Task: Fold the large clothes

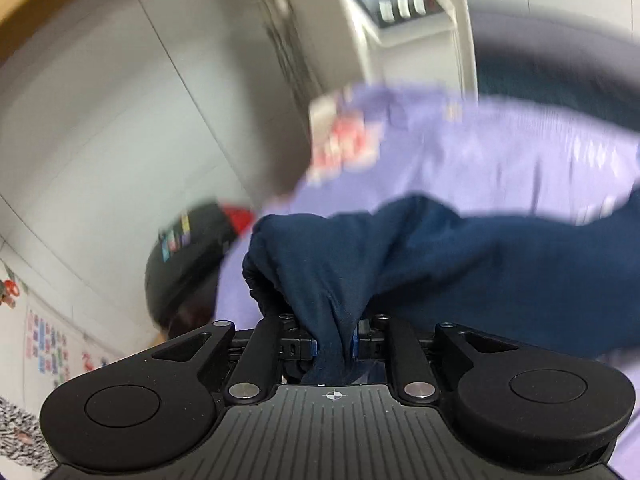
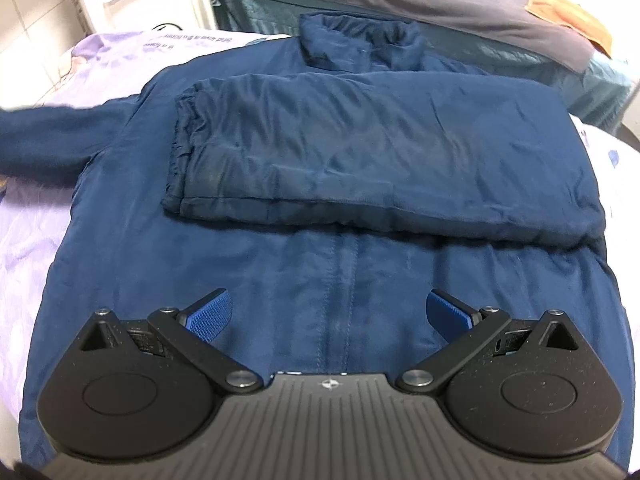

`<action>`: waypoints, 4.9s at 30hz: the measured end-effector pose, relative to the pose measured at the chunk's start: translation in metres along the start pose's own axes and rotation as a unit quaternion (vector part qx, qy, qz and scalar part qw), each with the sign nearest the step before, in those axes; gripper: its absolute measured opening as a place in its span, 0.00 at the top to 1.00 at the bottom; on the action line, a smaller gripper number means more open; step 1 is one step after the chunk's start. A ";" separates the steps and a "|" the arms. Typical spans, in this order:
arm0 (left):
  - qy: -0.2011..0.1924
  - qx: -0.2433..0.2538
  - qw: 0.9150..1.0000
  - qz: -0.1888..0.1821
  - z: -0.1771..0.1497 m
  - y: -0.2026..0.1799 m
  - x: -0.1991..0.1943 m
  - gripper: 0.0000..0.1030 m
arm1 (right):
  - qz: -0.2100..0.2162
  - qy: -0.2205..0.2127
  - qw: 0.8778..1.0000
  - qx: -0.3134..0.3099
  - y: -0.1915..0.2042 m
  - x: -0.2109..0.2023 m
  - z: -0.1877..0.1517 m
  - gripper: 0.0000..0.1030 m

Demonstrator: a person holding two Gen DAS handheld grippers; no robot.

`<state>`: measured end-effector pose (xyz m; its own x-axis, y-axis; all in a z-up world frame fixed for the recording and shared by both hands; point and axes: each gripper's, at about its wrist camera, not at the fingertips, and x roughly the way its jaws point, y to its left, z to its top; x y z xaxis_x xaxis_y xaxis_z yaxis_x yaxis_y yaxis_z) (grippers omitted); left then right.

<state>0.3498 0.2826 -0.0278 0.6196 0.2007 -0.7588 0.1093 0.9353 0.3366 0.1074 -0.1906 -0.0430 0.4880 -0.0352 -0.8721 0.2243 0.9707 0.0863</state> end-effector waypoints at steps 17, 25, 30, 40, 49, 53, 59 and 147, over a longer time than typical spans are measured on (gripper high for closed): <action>-0.146 -0.012 0.972 -0.182 0.085 -0.158 -0.144 0.44 | 0.008 -0.008 0.997 0.078 -0.046 -0.009 -0.014 0.00; -0.131 0.055 0.924 -0.354 0.083 -0.338 -0.201 0.41 | -0.003 -0.024 0.991 0.130 -0.080 -0.023 -0.025 0.00; -0.054 0.106 0.917 -0.382 0.035 -0.439 -0.186 0.39 | -0.018 -0.022 0.985 0.172 -0.107 -0.028 -0.035 0.00; -0.002 0.157 0.910 -0.385 -0.016 -0.492 -0.183 0.00 | -0.019 -0.013 0.979 0.202 -0.125 -0.026 -0.046 0.00; -0.015 0.115 0.902 -0.417 -0.044 -0.459 -0.215 0.00 | -0.026 -0.027 0.981 0.191 -0.137 -0.028 -0.035 0.00; -0.013 0.069 0.927 -0.367 -0.063 -0.423 -0.201 0.00 | -0.001 -0.053 0.979 0.196 -0.136 -0.031 -0.018 0.00; 0.010 -0.009 0.950 -0.312 -0.073 -0.356 -0.172 0.00 | 0.119 -0.087 0.965 0.219 -0.123 -0.017 0.034 0.00; 0.018 -0.007 0.979 -0.203 -0.002 -0.350 -0.107 0.00 | 0.353 0.132 0.923 0.081 0.071 -0.196 0.220 0.00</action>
<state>0.2437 -0.0659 -0.0654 0.4999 -0.1780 -0.8476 0.3298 0.9441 -0.0038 0.2129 -0.1675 0.2395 0.3436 0.6714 -0.6566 0.0629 0.6812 0.7294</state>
